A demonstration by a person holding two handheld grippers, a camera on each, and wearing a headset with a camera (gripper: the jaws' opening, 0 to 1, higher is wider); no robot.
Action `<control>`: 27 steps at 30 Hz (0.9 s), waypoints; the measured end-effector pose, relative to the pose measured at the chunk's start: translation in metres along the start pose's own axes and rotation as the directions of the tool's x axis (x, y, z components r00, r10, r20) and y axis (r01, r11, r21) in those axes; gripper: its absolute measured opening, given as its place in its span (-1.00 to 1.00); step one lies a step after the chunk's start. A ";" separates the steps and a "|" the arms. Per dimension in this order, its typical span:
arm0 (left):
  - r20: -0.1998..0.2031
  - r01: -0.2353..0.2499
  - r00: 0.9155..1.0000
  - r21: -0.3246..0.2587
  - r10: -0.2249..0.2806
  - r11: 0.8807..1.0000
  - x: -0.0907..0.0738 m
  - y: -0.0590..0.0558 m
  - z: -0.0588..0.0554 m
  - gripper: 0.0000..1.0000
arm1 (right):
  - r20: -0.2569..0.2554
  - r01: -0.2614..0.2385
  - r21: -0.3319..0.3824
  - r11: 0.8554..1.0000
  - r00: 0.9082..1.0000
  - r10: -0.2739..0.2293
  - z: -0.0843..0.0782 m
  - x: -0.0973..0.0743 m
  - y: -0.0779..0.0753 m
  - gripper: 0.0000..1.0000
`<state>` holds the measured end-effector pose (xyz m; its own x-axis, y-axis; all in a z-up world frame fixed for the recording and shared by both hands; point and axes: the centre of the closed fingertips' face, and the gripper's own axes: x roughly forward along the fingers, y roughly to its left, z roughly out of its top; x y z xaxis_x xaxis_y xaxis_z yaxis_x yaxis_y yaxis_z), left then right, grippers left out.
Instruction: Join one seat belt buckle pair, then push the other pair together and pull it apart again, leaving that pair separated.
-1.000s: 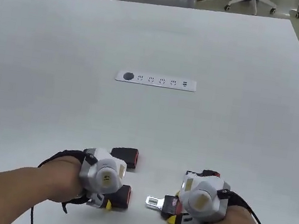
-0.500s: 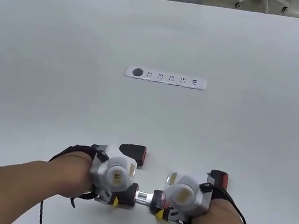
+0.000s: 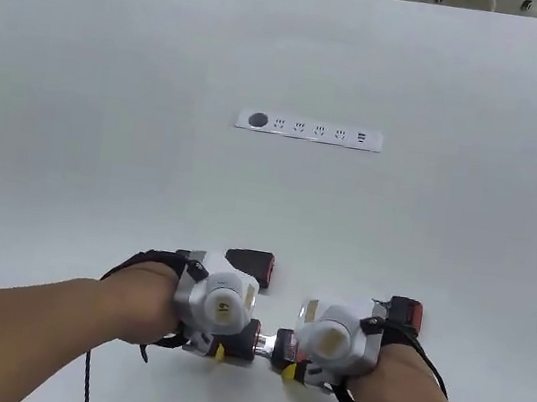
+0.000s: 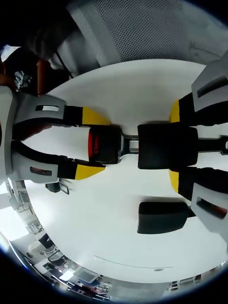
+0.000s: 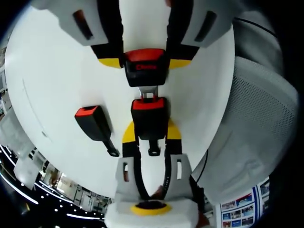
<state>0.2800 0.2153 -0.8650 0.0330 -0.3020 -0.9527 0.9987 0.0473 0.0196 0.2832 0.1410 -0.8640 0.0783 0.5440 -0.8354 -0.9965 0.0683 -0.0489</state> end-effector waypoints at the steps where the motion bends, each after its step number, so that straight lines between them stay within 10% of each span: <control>1: 0.005 0.000 1.000 0.002 0.000 1.000 0.000 0.000 0.000 -0.34 | 0.007 -0.001 -0.001 1.000 1.000 0.001 0.000 0.000 0.000 -0.32; 27: 0.023 -0.006 1.000 0.026 0.005 1.000 0.001 0.000 0.000 -0.35 | 0.017 -0.006 0.033 0.999 1.000 0.005 0.016 0.012 0.000 -0.34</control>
<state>0.2804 0.2147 -0.8658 0.0392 -0.3239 -0.9453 0.9992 0.0240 0.0332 0.2846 0.1608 -0.8654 0.0734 0.5587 -0.8261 -0.9954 0.0926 -0.0258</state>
